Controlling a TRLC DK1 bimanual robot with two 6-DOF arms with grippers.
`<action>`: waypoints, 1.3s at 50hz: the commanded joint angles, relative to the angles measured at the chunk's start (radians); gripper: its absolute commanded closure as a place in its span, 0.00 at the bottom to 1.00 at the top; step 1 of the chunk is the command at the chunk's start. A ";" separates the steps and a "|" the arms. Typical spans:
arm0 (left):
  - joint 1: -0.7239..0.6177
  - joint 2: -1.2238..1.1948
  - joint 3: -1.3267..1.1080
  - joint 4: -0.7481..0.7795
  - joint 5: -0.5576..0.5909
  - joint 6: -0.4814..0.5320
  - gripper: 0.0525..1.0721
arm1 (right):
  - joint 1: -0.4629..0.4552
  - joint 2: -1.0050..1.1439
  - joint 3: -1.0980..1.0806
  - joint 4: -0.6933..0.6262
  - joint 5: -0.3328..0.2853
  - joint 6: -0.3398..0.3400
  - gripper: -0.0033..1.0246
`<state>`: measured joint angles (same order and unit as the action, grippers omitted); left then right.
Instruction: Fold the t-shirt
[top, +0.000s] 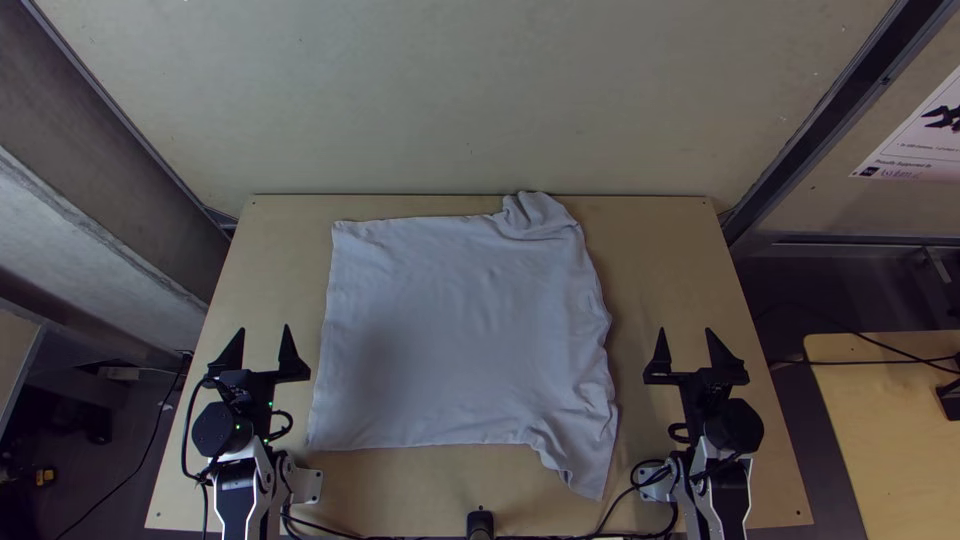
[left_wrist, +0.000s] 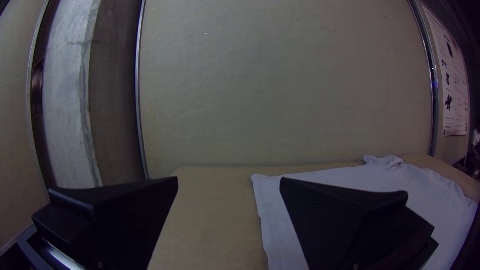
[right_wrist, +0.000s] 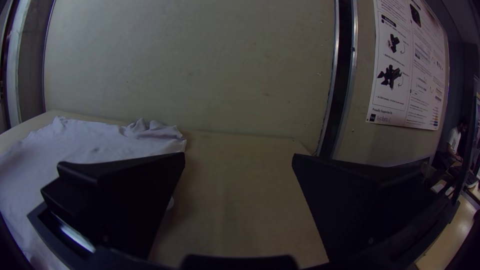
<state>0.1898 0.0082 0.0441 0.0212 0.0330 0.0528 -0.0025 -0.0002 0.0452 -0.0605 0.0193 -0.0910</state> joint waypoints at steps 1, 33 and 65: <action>-0.004 -0.008 -0.041 -0.029 -0.001 -0.011 0.04 | -0.004 -0.003 -0.016 0.018 0.008 -0.019 0.04; -0.009 -0.008 -0.041 -0.029 -0.001 -0.044 0.04 | -0.001 -0.003 -0.016 0.018 0.008 -0.009 0.04; 0.003 -0.008 0.013 -0.035 -0.035 -0.019 0.04 | -0.024 -0.003 0.056 -0.039 0.022 0.037 0.04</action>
<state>0.1761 0.0082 0.0467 0.0151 0.0063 0.0196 -0.0166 -0.0002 0.0509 -0.0906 0.0296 -0.0692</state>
